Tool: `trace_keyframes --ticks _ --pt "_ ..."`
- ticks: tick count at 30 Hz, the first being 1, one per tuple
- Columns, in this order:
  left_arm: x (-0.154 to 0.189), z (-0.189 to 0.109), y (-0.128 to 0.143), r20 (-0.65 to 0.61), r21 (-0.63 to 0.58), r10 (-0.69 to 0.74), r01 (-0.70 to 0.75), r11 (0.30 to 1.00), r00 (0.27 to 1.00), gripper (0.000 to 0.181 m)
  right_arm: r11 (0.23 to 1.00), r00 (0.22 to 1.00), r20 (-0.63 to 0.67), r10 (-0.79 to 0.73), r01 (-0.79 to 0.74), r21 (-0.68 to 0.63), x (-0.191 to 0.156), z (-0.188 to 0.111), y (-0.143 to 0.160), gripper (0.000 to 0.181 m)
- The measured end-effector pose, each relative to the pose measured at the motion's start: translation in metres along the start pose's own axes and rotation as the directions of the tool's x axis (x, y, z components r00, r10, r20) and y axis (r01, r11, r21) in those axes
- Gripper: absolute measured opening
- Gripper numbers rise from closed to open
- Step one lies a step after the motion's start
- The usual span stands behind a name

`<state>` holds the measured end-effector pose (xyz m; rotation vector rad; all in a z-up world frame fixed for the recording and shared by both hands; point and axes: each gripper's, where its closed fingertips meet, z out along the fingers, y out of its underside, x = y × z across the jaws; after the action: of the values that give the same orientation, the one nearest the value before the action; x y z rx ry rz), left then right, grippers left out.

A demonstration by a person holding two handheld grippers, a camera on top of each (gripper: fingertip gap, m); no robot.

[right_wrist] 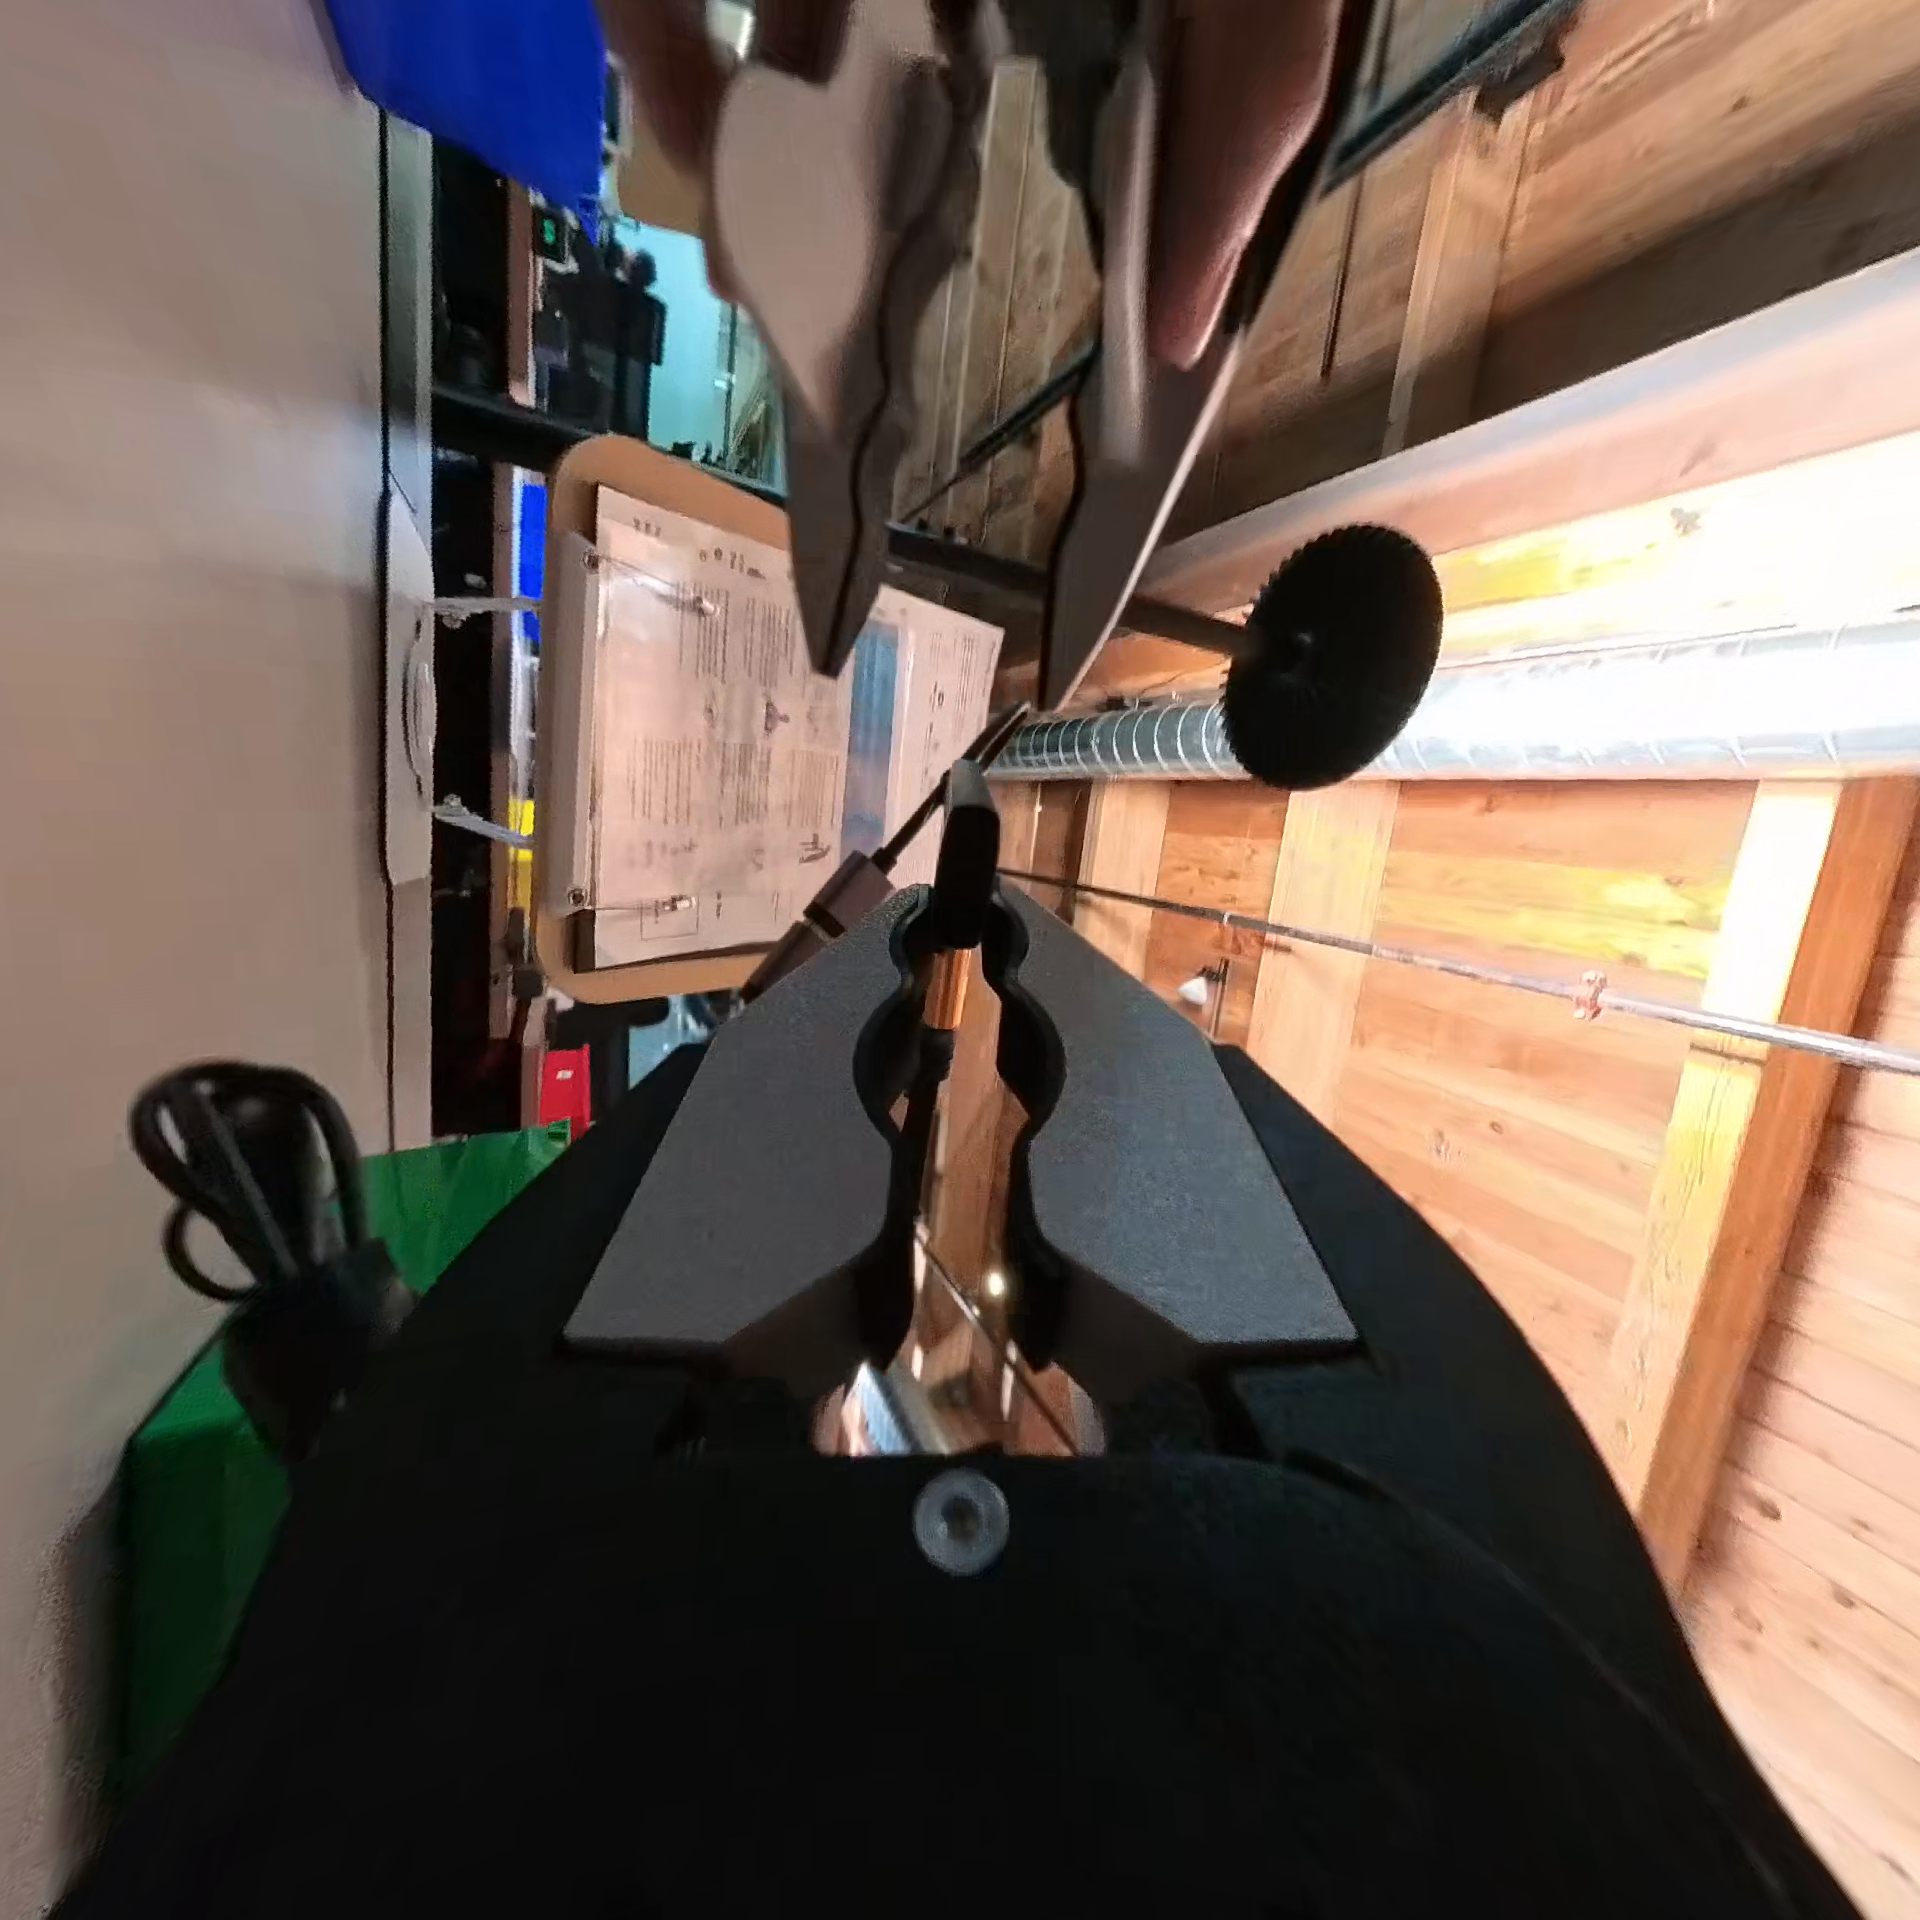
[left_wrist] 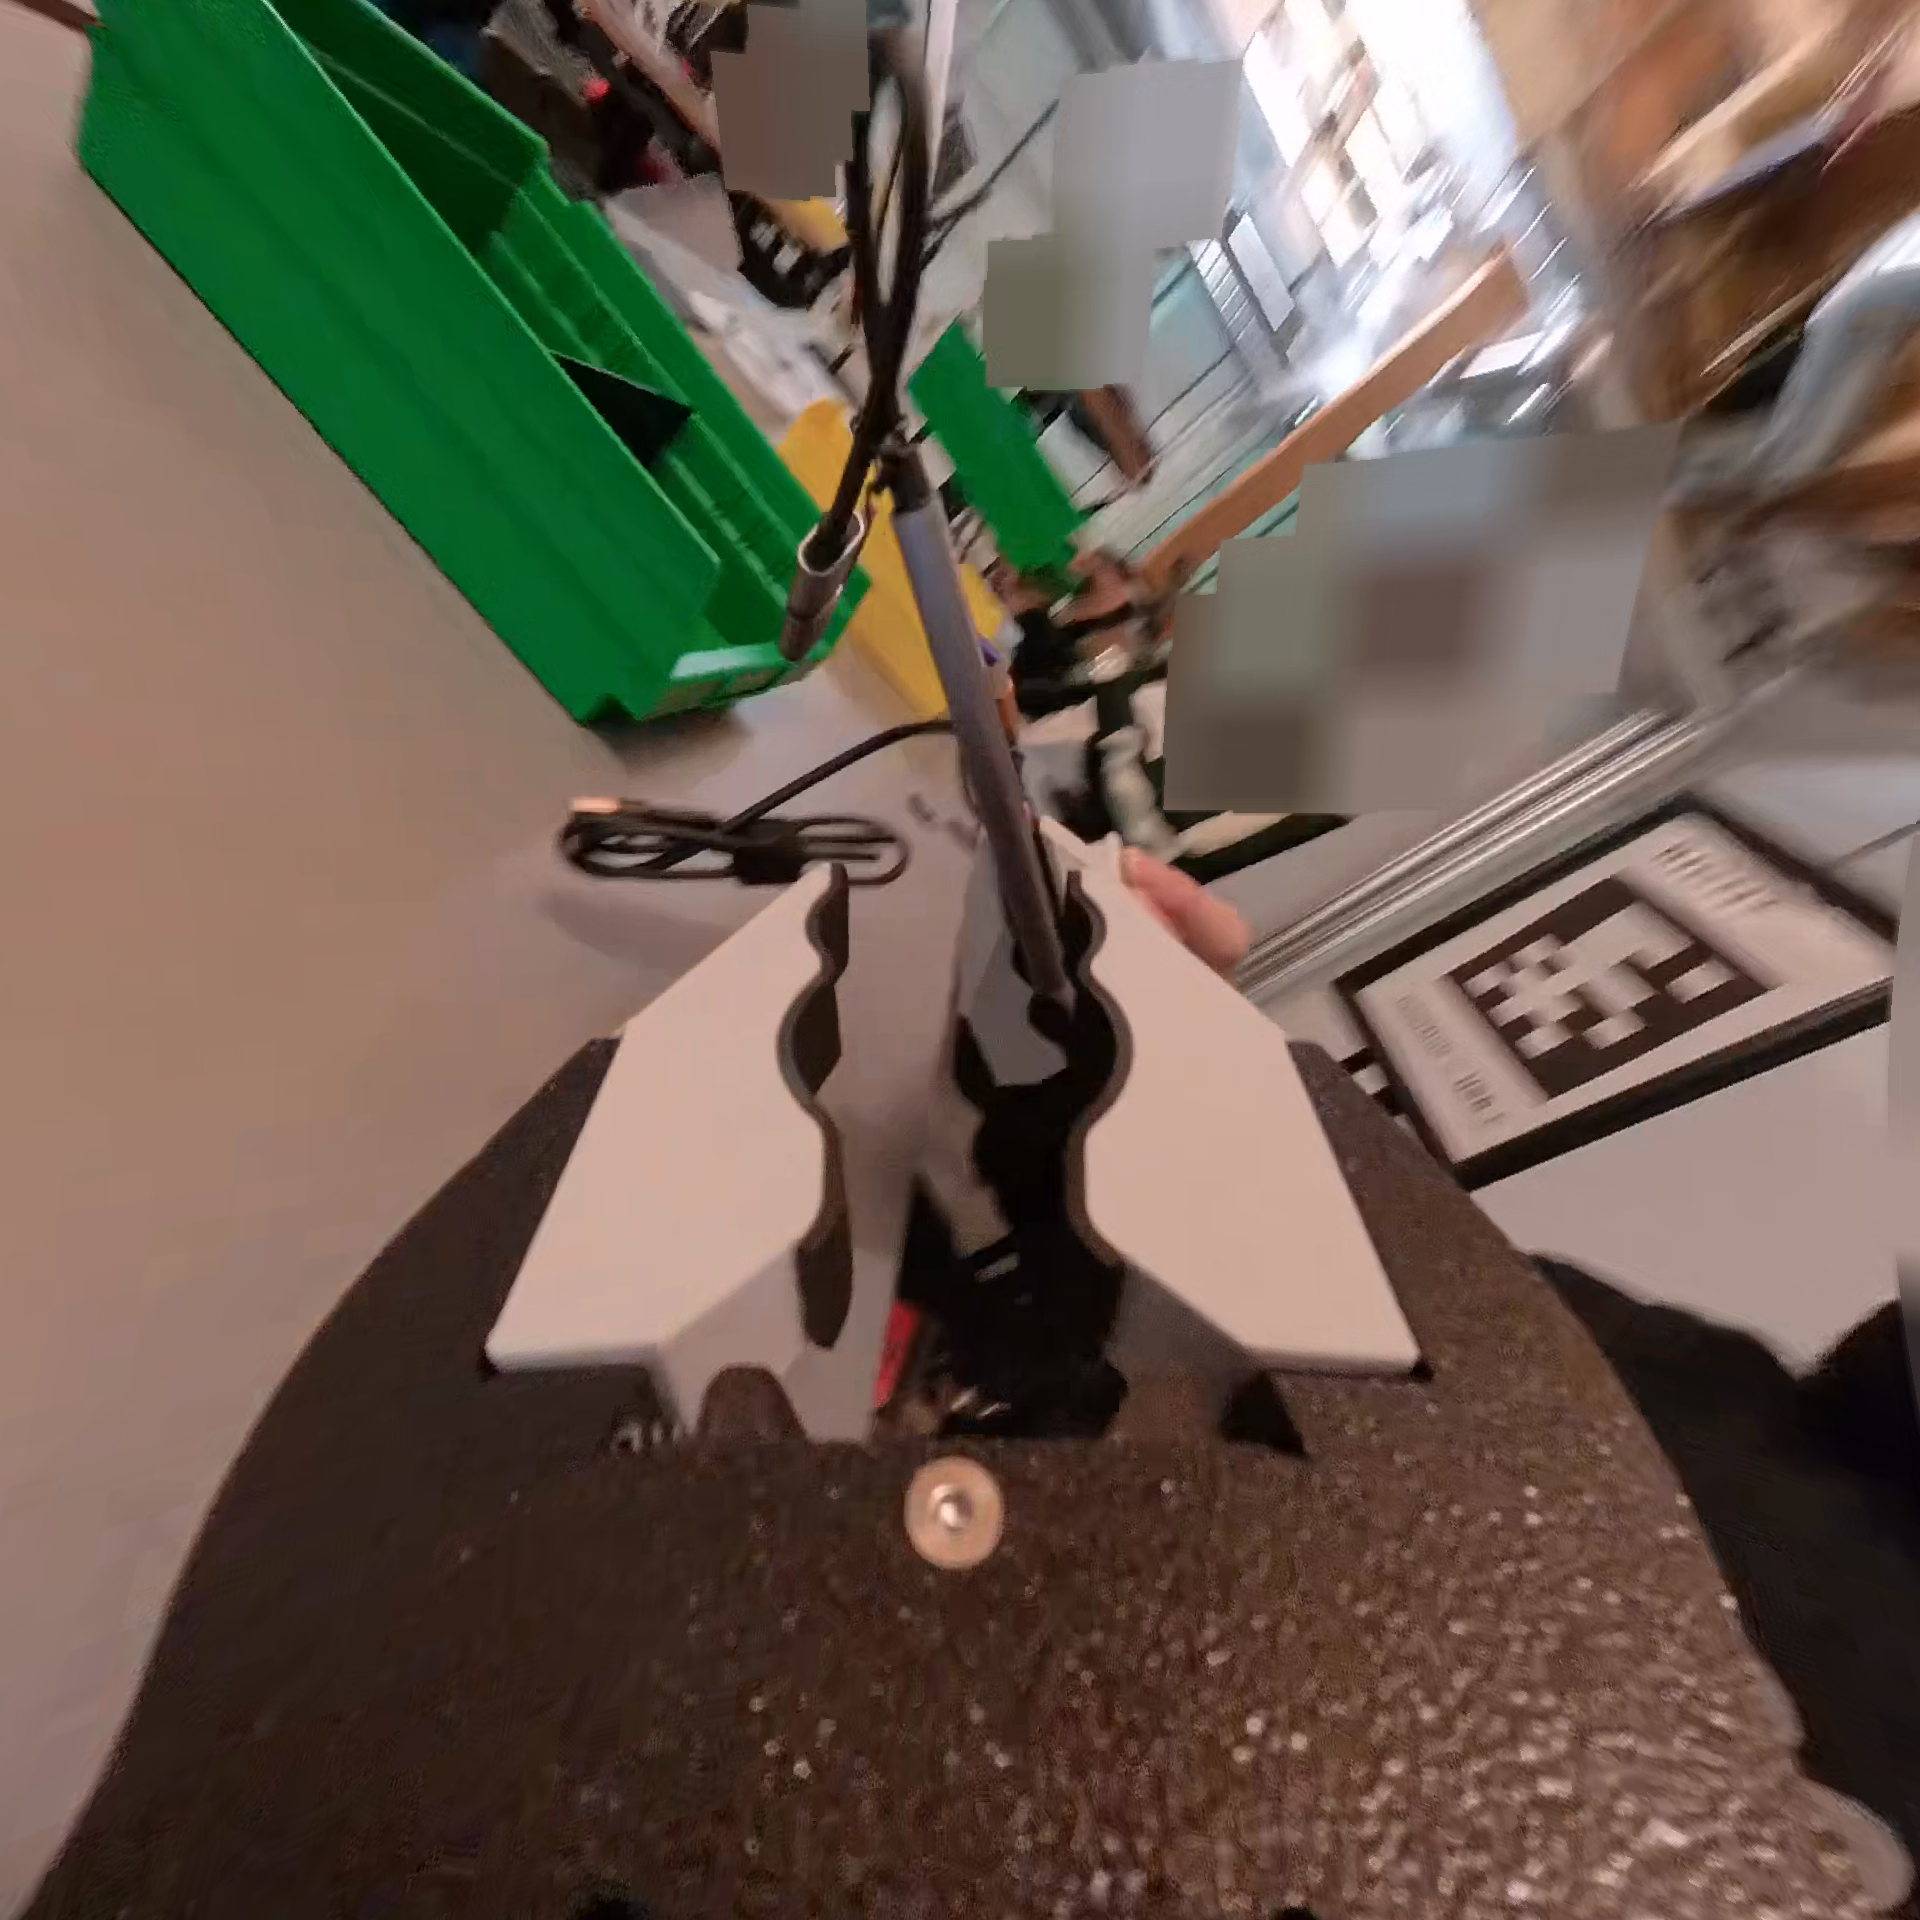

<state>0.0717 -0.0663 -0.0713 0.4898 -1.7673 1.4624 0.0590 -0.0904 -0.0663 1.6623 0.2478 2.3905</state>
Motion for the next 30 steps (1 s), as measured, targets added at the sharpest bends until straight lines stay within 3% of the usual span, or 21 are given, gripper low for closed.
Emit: trace_keyframes --ticks 2,5,7,10,13,16,18,19,20,22,24,25,27,28,30 --pt "-0.001 0.006 0.004 -0.085 0.069 -0.109 0.115 0.991 0.99 0.036 0.999 1.0 0.024 0.017 -0.016 -0.045 -0.005 0.002 0.004 0.006" --pt "0.001 0.017 0.013 -0.144 0.1 -0.149 0.164 0.981 0.978 0.029 0.998 1.0 0.026 0.002 0.0 -0.058 -0.01 0.003 0.0 0.006" --pt "0.001 0.025 0.019 -0.139 0.106 -0.142 0.157 0.982 0.98 0.029 0.999 0.999 0.052 -0.015 0.017 -0.04 -0.015 0.002 -0.006 0.006" --pt "0.0 0.028 0.021 -0.142 0.137 -0.111 0.13 0.982 0.984 0.012 0.999 0.997 0.077 0.001 0.004 -0.054 -0.021 0.002 -0.006 0.008" --pt "-0.007 0.025 0.024 -0.118 0.115 -0.039 0.052 0.992 0.992 0.009 0.998 0.987 0.154 0.041 -0.049 0.048 -0.027 0.0 -0.011 0.012" --pt "-0.016 0.017 0.024 -0.097 0.092 -0.004 0.013 0.996 0.995 0.007 0.97 0.947 0.275 0.166 -0.208 0.129 -0.028 -0.006 -0.006 0.036" --pt "-0.021 0.011 0.023 -0.09 0.079 0.011 -0.004 0.997 0.996 0.007 0.908 0.855 0.393 0.337 -0.406 0.104 -0.025 -0.009 0.004 0.056" --pt "-0.021 0.009 0.025 -0.101 0.058 0.008 -0.002 0.998 0.995 0.006 0.833 0.76 0.442 0.476 -0.551 0.05 -0.021 -0.009 0.011 0.068" --pt "-0.019 0.009 0.027 -0.122 0.035 0.003 0.001 0.999 0.992 0.007 0.714 0.608 0.492 0.624 -0.699 -0.041 -0.019 -0.009 0.017 0.075" --pt "-0.013 0.009 0.031 -0.16 0.002 0.016 -0.016 1.0 0.987 0.007 0.373 0.187 0.541 0.82 -0.892 -0.257 -0.022 -0.009 0.023 0.097" --pt "-0.01 0.011 0.037 -0.179 -0.04 0.034 -0.042 0.998 0.983 0.007 0.011 -0.219 0.569 0.792 -0.928 -0.373 -0.011 -0.014 0.018 0.103" --pt "-0.009 0.012 0.039 -0.191 -0.057 0.032 -0.044 0.997 0.981 0.007 -0.161 -0.339 0.522 0.783 -0.92 -0.358 0.002 -0.008 0.03 0.096" --pt "-0.006 0.013 0.045 -0.212 -0.092 0.029 -0.049 0.995 0.977 0.007 -0.451 -0.535 0.407 0.741 -0.845 -0.288 0.016 0.003 0.066 0.059" --pt "-0.006 0.014 0.047 -0.217 -0.103 0.03 -0.054 0.993 0.976 0.006 -0.526 -0.61 0.408 0.68 -0.793 -0.307 0.015 0.002 0.071 0.066" --pt "-0.004 0.015 0.052 -0.229 -0.127 0.037 -0.068 0.99 0.973 0.007 -0.515 -0.697 0.442 0.565 -0.716 -0.472 -0.003 -0.009 0.054 0.067"
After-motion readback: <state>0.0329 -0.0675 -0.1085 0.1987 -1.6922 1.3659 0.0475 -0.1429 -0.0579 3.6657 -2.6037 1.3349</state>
